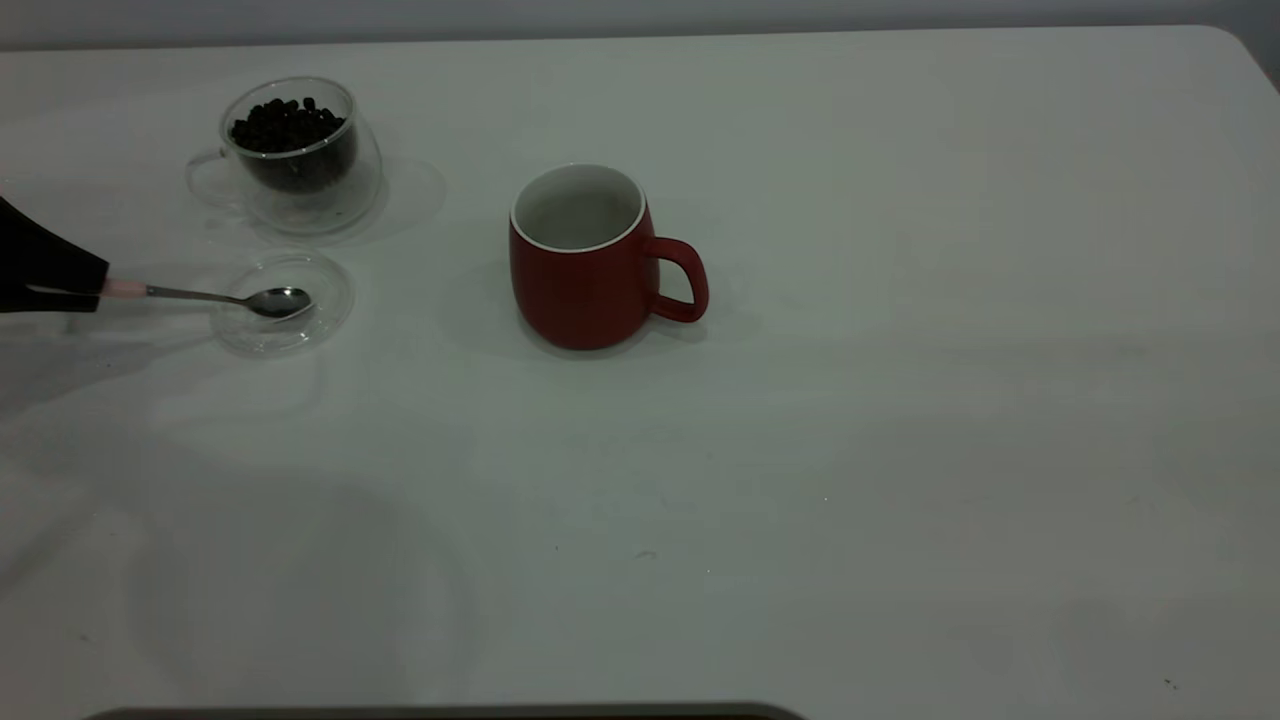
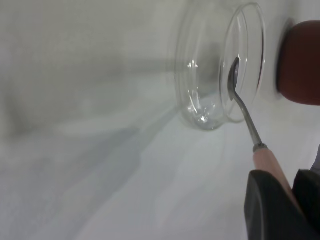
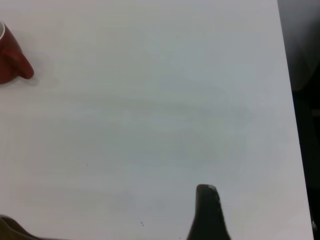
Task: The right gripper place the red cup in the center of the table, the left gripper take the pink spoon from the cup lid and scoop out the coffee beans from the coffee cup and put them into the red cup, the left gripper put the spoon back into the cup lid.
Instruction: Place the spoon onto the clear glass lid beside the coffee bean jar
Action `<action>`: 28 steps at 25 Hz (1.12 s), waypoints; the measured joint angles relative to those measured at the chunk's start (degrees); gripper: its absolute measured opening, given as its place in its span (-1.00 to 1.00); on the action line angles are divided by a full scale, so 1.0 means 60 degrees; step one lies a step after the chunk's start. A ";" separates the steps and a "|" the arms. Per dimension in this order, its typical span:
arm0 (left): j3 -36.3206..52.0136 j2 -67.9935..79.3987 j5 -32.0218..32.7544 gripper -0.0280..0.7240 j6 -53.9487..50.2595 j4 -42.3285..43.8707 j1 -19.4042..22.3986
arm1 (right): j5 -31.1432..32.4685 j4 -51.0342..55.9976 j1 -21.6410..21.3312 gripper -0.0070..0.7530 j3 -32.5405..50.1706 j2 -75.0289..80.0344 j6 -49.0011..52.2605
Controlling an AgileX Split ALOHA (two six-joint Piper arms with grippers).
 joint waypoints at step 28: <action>-0.0011 0.0555 -0.0205 -0.60 0.0547 -0.1071 -0.0502 | 0.0000 0.0000 0.0000 0.57 0.0000 0.0000 0.0000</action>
